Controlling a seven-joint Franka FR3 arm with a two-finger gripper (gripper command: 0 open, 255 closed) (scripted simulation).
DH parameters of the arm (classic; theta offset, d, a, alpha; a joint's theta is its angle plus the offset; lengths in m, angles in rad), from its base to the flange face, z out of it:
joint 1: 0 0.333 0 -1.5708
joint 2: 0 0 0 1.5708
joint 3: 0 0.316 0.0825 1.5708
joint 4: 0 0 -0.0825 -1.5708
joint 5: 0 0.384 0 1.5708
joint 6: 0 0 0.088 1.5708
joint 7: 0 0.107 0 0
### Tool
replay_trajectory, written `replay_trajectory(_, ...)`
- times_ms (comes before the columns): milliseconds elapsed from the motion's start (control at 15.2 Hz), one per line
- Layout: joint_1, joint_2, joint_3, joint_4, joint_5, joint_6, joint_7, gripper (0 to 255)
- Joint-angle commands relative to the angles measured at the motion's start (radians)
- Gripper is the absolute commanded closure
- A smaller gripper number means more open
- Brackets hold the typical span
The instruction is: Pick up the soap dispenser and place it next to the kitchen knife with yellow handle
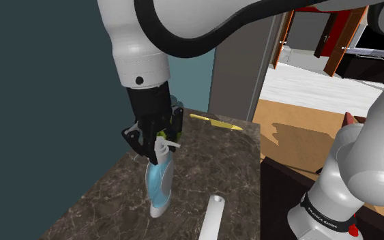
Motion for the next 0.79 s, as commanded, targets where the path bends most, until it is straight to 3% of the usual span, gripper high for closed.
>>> replay_trajectory(0, 0.0, -0.001, 0.0, 0.025, 0.0, -0.026, 0.002, 255)
replay_trajectory(726, -0.002, 0.002, -0.003, 0.176, -0.003, -0.174, 0.01, 255)
